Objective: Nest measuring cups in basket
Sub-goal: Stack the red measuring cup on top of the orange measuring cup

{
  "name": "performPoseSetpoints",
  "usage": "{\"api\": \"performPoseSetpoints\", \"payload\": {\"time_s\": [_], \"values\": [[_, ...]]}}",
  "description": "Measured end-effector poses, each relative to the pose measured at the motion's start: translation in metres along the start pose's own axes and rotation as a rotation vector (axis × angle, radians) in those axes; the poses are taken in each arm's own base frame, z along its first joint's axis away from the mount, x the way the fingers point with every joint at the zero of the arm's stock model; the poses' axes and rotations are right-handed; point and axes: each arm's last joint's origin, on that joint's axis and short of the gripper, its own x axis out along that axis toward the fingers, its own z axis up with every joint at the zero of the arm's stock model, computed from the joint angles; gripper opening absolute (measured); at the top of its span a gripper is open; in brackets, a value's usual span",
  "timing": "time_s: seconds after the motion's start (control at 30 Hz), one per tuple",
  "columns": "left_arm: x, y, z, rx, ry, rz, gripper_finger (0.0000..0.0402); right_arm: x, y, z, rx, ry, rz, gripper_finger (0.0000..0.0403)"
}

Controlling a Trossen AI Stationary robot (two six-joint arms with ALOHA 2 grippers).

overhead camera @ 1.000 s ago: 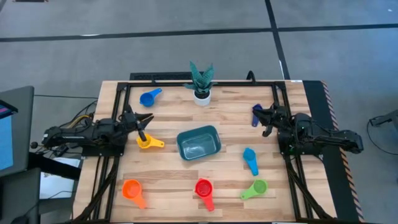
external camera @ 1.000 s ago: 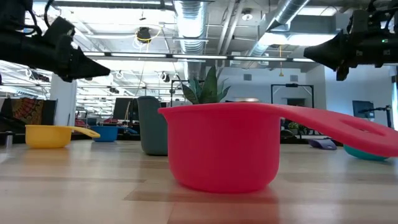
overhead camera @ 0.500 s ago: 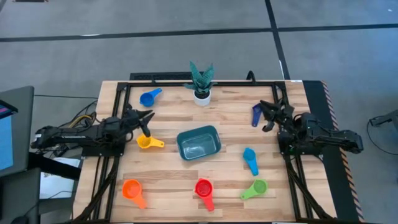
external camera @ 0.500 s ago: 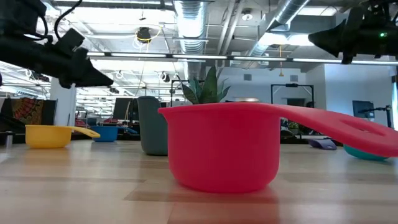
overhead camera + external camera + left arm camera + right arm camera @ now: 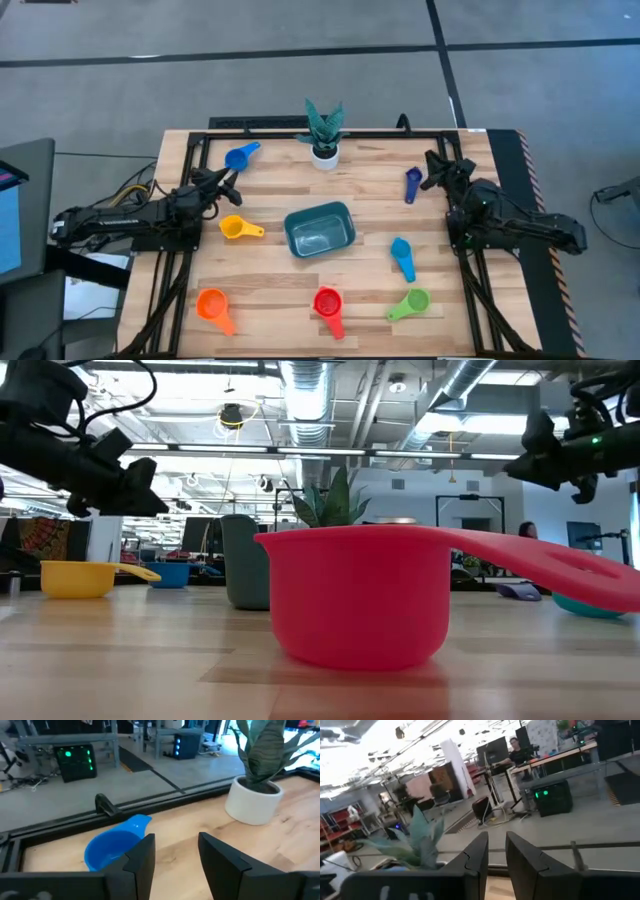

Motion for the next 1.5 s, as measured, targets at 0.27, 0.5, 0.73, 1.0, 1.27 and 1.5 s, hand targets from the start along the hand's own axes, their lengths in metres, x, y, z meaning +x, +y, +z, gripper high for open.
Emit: {"api": "performPoseSetpoints", "payload": {"time_s": [0.27,0.5,0.73,1.0,1.27,1.5], "values": [[-0.003,-0.009,-0.004,0.144,0.058,-0.263,0.0123,-0.001,0.002,-0.007,-0.313,0.063,0.090,0.0092],[-0.014,-0.023,0.021,-0.091,0.092,-0.603,0.0121,0.003,0.012,0.021,-0.275,0.049,0.071,0.0092],[-0.037,-0.041,0.043,-0.209,0.451,-0.882,0.0103,0.007,0.026,0.016,-0.178,0.158,0.187,0.0095],[-0.064,-0.075,0.052,-0.117,0.750,-0.855,0.0092,0.006,0.042,-0.006,-0.165,0.320,0.262,0.0140],[-0.067,-0.116,0.052,0.009,0.710,-0.710,0.0092,0.000,0.062,-0.022,-0.087,0.406,0.351,0.0208],[-0.060,-0.168,0.036,-0.068,0.606,-0.845,0.0092,-0.008,0.075,-0.035,-0.082,0.460,0.408,0.0216]]}}
